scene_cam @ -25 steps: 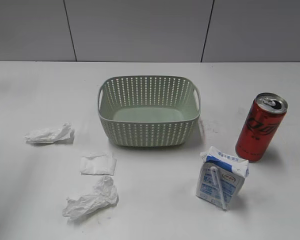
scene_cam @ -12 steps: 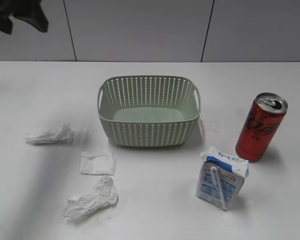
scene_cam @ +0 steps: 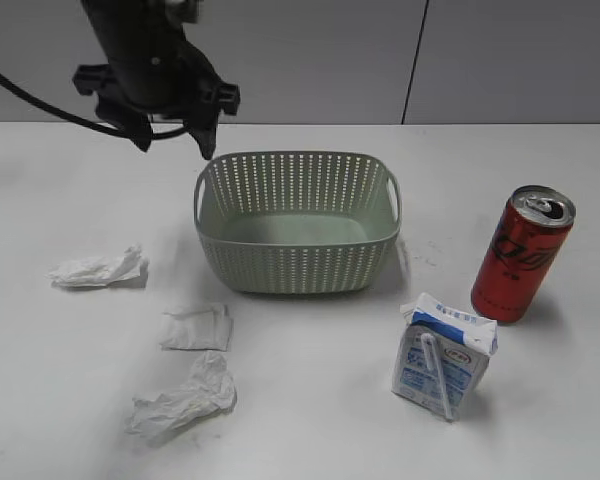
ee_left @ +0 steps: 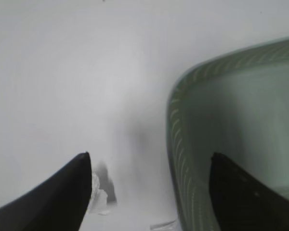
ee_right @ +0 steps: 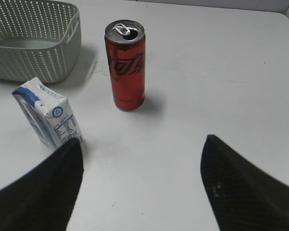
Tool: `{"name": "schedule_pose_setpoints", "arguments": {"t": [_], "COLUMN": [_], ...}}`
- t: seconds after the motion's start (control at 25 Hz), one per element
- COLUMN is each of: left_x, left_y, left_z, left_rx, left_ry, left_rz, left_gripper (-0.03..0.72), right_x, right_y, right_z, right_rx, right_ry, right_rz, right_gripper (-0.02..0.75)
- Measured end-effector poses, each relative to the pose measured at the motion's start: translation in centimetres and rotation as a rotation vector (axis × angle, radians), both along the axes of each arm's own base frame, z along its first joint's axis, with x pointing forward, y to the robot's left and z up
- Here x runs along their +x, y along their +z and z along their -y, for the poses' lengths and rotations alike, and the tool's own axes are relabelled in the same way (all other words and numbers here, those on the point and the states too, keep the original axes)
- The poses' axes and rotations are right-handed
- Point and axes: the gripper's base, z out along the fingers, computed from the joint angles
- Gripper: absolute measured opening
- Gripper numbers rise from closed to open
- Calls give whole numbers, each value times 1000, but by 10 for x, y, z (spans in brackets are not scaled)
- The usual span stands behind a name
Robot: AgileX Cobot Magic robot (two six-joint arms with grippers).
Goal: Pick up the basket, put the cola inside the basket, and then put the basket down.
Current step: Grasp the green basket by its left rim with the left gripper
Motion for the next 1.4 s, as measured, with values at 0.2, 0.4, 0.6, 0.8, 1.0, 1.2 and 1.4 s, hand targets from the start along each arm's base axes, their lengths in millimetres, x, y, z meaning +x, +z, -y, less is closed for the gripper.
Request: {"name": "schedule_pose_setpoints", "arguments": {"t": [0.2, 0.4, 0.6, 0.8, 1.0, 1.2, 1.4], "left_x": [4, 8, 12, 13, 13, 12, 19], "left_y": [-34, -57, -75, -85, -85, -80, -62], "left_z": [9, 13, 18, 19, 21, 26, 30], "left_rx": [26, 26, 3, 10, -8, -66, -94], "left_ry": [31, 44, 64, 78, 88, 112, 159], "left_rz": [-79, -120, -138, -159, -162, -189, -166], "left_gripper": [575, 575, 575, 545, 307, 38, 3], "right_x": [0, 0, 0, 0, 0, 0, 0], "right_y": [0, 0, 0, 0, 0, 0, 0], "right_z": [0, 0, 0, 0, 0, 0, 0], "right_rx": [0, 0, 0, 0, 0, 0, 1], "right_ry": [0, 0, 0, 0, 0, 0, 0], "right_rz": [0, 0, 0, 1, 0, 0, 1], "right_gripper": [571, 571, 571, 571, 571, 571, 571]}}
